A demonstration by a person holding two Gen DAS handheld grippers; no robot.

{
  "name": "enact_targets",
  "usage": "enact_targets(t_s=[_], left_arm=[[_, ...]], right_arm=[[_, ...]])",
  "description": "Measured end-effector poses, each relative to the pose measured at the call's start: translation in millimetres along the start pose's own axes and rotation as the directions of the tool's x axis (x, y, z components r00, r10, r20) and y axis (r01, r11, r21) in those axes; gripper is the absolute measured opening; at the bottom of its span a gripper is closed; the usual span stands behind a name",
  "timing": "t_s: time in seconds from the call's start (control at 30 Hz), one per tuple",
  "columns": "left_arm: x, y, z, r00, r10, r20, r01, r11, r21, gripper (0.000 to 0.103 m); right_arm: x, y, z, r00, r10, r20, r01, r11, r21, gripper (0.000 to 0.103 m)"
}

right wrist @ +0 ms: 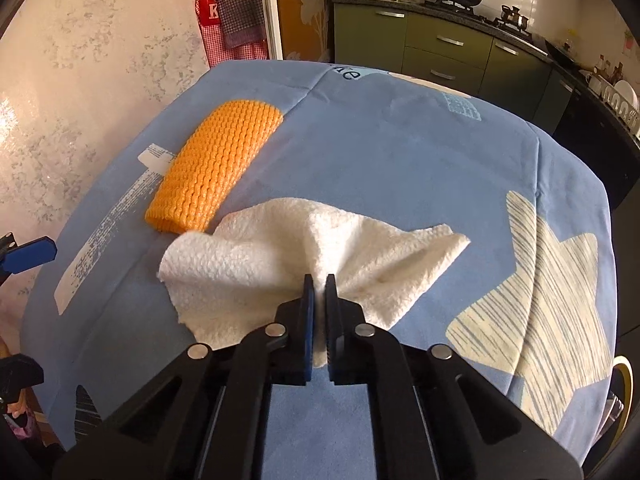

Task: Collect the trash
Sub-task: 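Lift the paper towel over the bin and open the right gripper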

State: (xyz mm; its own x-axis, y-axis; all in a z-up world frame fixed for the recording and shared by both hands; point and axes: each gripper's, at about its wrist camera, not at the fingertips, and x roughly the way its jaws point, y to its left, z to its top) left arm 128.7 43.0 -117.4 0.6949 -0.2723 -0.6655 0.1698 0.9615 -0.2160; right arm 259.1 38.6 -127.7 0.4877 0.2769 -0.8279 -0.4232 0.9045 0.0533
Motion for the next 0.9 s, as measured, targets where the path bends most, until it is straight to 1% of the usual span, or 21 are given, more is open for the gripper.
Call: enact_targets(t_s=[0.1,0.23,0.33,0.4,0.47,0.57,0.6,0.67,0.7,0.8,0.9], left_arm=[[-0.9,-2.3,0.8,1.000,0.000,0.002,0.000,1.000,0.005,0.098],[0.5,-7.7,1.9,1.000,-0.003,0.000,0.003,1.000,0.014,0.098],[1.2,-13.4,2.8,1.000,-0.006,-0.003,0.006,1.000,0.026,0.098],[0.9,-18.4,3.3,1.000,-0.009,-0.002,0.009,0.999,0.035,0.098],[0.1,-20.7,4.5,1.000,-0.013,-0.001,0.013,0.999,0.042,0.098],[-0.5,-27.1,5.7,1.000,-0.020,0.000,0.020,0.998,0.052,0.098],[-0.4,-28.9,6.1,1.000,-0.021,0.000,0.021,0.998,0.055,0.098],[0.0,-33.2,6.4,1.000,-0.025,-0.002,0.025,0.998,0.062,0.098],[-0.1,-34.7,6.2,1.000,-0.027,-0.003,0.027,0.998,0.065,0.098],[1.7,-40.9,7.1,1.000,-0.030,-0.009,0.031,0.997,0.076,0.098],[4.5,-47.3,9.6,0.999,-0.033,-0.015,0.034,0.996,0.087,0.098]], right_arm=[[-23.0,-8.0,-6.0,0.999,0.012,0.041,-0.013,0.999,0.035,0.005],[-57.9,-23.1,-16.5,0.995,0.009,0.099,-0.017,0.996,0.089,0.005],[-88.9,-42.4,-28.9,0.988,-0.027,0.150,0.005,0.989,0.146,0.005],[-110.0,-59.4,-40.0,0.981,-0.069,0.182,0.032,0.980,0.196,0.005],[-132.7,-80.4,-53.1,0.970,-0.131,0.206,0.077,0.964,0.253,0.005],[-163.4,-116.1,-73.9,0.946,-0.248,0.209,0.166,0.924,0.346,0.005],[-173.8,-131.0,-82.7,0.934,-0.296,0.201,0.204,0.901,0.382,0.005],[-187.9,-157.6,-99.2,0.915,-0.364,0.174,0.259,0.861,0.437,0.005],[-194.1,-172.2,-108.0,0.904,-0.400,0.150,0.292,0.835,0.466,0.005],[-202.0,-206.9,-130.9,0.877,-0.473,0.086,0.363,0.770,0.525,0.005],[-202.9,-235.0,-153.2,0.856,-0.517,0.025,0.413,0.711,0.569,0.005]])
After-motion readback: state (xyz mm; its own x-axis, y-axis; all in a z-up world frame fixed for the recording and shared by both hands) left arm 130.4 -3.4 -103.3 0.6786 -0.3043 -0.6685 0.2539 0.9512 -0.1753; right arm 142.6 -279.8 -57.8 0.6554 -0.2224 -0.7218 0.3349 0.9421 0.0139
